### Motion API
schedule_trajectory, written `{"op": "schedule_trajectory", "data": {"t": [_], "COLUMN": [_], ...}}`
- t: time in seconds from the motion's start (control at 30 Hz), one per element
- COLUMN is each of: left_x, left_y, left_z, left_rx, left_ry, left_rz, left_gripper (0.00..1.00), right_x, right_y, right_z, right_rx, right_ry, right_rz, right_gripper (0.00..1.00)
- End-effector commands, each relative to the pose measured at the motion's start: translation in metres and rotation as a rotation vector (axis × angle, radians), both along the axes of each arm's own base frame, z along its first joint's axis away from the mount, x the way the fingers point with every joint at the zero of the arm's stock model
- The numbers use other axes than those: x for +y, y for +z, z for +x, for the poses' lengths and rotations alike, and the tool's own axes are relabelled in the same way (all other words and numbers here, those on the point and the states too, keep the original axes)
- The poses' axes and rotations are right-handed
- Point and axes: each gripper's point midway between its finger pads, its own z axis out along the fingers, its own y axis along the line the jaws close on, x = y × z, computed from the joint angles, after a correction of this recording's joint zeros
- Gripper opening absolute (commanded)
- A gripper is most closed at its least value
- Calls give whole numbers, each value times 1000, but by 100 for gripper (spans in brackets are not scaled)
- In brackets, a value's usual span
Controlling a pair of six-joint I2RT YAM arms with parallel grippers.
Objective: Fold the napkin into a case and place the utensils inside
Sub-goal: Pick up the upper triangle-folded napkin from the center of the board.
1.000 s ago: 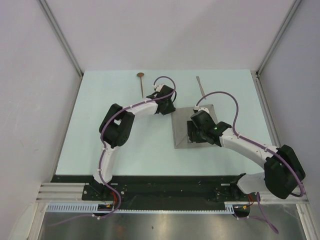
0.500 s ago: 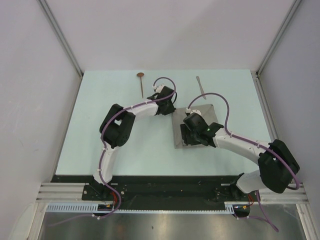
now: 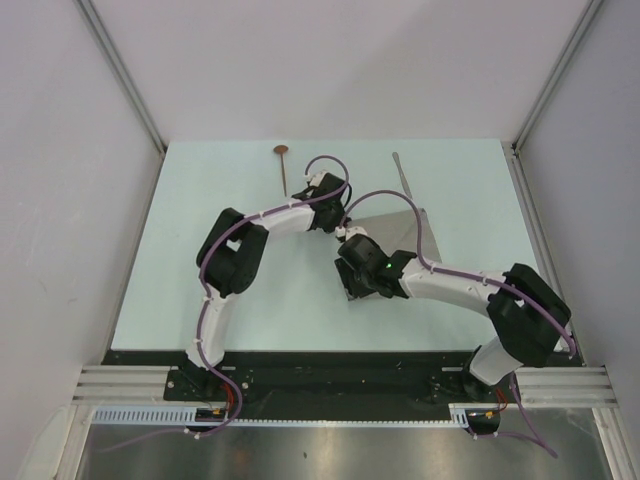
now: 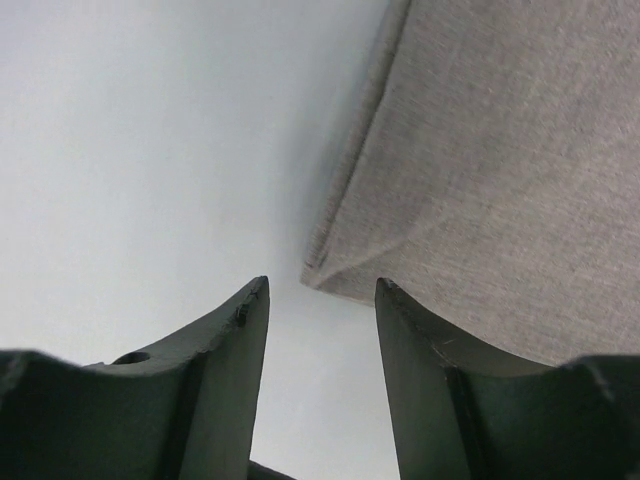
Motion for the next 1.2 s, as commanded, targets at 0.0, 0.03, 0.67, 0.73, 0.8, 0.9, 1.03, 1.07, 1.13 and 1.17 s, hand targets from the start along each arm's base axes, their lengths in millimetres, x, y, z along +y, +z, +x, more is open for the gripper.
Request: {"op": "schedule_trajectory", "data": {"t": [0.0,0.03,0.67,0.73,0.8,0.9,1.03,1.07,1.13,1.17], "left_x": [15,16,19,20,21,22,21,21,22,22], "left_y": [-16,-17,-27,-27,-27,-28,-29,-30,-29,-30], "left_z": [-34,-34,-35,-35,-34,-34,-36,-36,-36,-36], "left_rx": [140,142,165,166,167,169,177,179,178,179], "left_ry": [-27,-26,-22,-20,-17,-13,-13,-12,-11,-10], "left_rz": [32,30,13,12,14,10,2,3,4,5], "left_gripper": [0,0,0,0,0,0,0,0,0,0], "right_x": [17,20,6,2,-1,0,7,9,9,10], "right_y": [12,10,-10,-14,-15,-19,-23,-23,-23,-22], "right_z": [13,9,0,-2,-3,-4,-2,-3,-2,-2], "right_rx": [-91,-95,-216,-212,-218,-214,-209,-208,-211,-211], "right_ry": [40,54,100,102,100,108,115,117,117,123], "right_rz": [-25,-39,-447,-470,-481,-479,-470,-464,-457,-455], "right_gripper": [51,50,46,45,45,45,42,42,42,43]}}
